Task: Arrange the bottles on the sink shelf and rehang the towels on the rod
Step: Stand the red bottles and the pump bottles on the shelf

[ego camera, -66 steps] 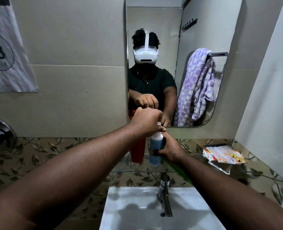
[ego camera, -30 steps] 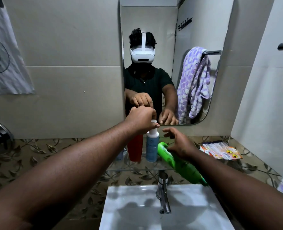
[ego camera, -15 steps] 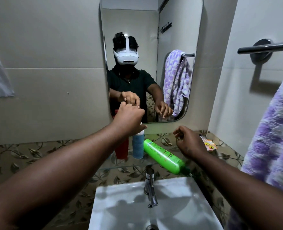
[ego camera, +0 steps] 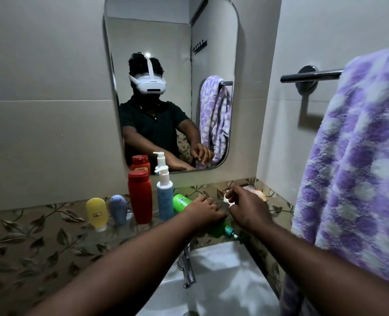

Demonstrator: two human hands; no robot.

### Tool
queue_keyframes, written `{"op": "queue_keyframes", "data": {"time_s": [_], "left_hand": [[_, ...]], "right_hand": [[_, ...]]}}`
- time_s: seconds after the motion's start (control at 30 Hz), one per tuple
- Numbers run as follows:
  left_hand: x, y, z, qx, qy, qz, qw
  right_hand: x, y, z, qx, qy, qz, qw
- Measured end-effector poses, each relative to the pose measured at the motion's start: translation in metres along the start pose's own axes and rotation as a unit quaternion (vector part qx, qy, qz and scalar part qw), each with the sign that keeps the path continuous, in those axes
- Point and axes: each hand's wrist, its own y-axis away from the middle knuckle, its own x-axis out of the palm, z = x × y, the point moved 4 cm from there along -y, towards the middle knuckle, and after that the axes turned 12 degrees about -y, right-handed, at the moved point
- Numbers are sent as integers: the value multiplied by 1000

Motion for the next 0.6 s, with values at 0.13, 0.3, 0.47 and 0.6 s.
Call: {"op": "queue_keyframes", "data": {"time_s": [0.13, 0.3, 0.47, 0.6], "left_hand": [[-1, -18, 1, 25, 19, 46, 998], [-1, -28, 7, 28, 16, 74, 997], [-33, -15, 23, -2, 204, 12, 979], [-52, -3, 47, -67, 297, -90, 948]], "right_hand": [[-8, 9, -1, 4, 1, -14, 1000], [-23, 17, -7, 8, 7, -26, 1000], [-41, 6, -29, 76, -174, -94, 977], [-55, -2, -32, 186, -501, -217, 817]]}}
